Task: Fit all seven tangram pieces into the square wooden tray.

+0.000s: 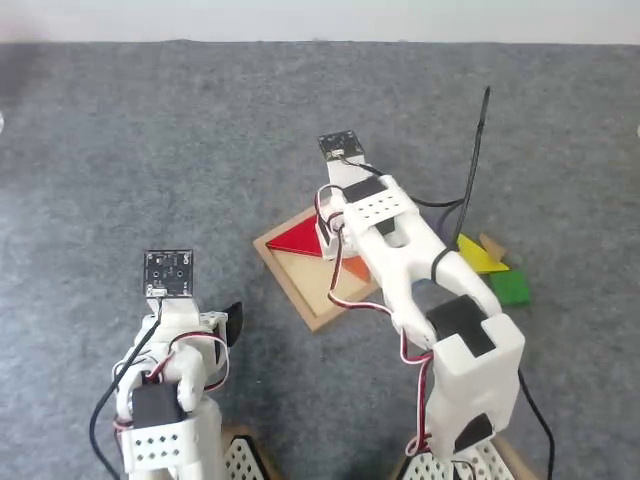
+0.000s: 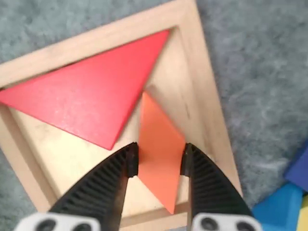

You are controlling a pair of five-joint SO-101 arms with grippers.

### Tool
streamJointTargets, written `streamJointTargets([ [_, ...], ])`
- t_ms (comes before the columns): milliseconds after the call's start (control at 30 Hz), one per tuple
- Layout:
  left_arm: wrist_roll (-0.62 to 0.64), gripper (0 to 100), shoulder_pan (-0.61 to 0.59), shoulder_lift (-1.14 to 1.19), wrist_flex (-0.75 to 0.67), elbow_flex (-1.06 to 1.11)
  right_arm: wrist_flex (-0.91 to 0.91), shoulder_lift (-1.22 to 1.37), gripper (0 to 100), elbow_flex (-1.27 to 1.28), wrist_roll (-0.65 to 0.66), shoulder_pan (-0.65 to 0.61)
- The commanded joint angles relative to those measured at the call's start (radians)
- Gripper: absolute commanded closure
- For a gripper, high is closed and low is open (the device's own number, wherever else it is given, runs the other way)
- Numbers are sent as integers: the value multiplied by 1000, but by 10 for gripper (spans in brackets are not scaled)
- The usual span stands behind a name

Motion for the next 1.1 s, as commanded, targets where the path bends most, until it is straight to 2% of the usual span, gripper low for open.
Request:
streamJointTargets([
  [0,8,729,-2,-21,5,-22,8,-22,877,-9,12,10],
  [300,8,729,-2,-21,5,-22,27,-140,902,9,40,-1],
  [533,8,729,-2,-21,5,-22,-54,-312,905,107,75,-117],
  [800,8,729,-2,-21,5,-22,-255,-174,901,71,68,-170],
  [967,8,729,-2,-21,5,-22,-251,-47,892,-6,68,-170],
  [1067,8,729,-2,-21,5,-22,-240,-41,842,-8,68,-170],
])
